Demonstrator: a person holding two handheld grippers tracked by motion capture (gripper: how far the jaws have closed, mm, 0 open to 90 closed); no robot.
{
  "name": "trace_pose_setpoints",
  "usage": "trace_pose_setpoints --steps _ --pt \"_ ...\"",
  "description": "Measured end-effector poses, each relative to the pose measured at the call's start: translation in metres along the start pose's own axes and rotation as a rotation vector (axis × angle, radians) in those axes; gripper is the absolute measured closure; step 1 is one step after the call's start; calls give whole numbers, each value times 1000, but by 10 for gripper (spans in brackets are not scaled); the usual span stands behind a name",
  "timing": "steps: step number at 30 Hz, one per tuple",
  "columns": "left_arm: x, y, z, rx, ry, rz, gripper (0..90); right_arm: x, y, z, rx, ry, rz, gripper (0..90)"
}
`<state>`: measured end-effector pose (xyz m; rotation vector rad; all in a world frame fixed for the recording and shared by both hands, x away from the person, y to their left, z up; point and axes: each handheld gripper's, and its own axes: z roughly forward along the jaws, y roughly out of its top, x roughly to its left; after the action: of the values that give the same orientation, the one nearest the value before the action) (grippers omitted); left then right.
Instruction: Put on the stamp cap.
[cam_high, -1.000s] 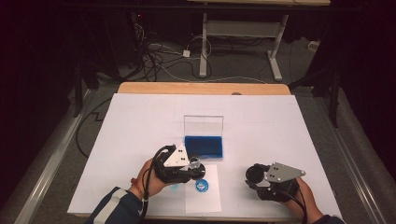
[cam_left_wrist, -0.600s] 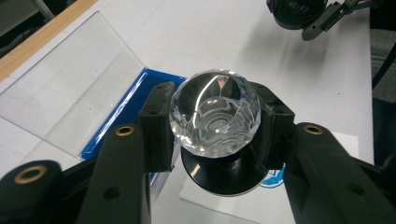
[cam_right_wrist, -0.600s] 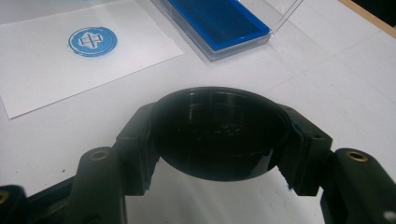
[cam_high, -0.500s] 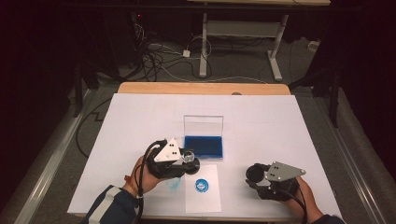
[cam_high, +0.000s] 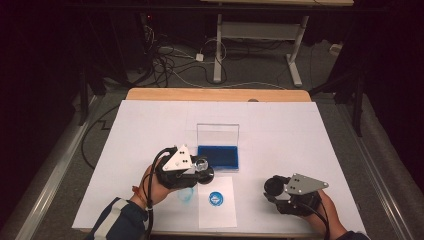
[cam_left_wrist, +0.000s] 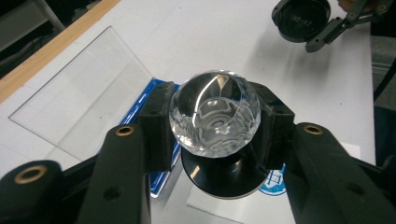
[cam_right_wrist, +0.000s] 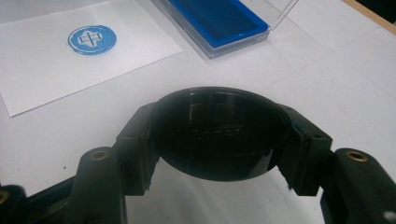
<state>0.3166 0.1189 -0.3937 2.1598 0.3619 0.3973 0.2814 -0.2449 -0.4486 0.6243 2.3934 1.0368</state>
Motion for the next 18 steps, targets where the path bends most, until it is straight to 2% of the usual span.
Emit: trace_pose_setpoints --steps 4,7,10,18 --pt "1 4 -1 -13 -10 0 544 3 2 1 0 6 -7 386" --pt "-2 7 0 -11 -1 15 544 6 1 2 7 9 -14 386" --pt "-5 10 0 -15 -10 23 544 6 2 2 -2 13 -1 386" --pt "-10 18 -1 -42 -23 35 544 17 12 11 -11 61 -15 386"
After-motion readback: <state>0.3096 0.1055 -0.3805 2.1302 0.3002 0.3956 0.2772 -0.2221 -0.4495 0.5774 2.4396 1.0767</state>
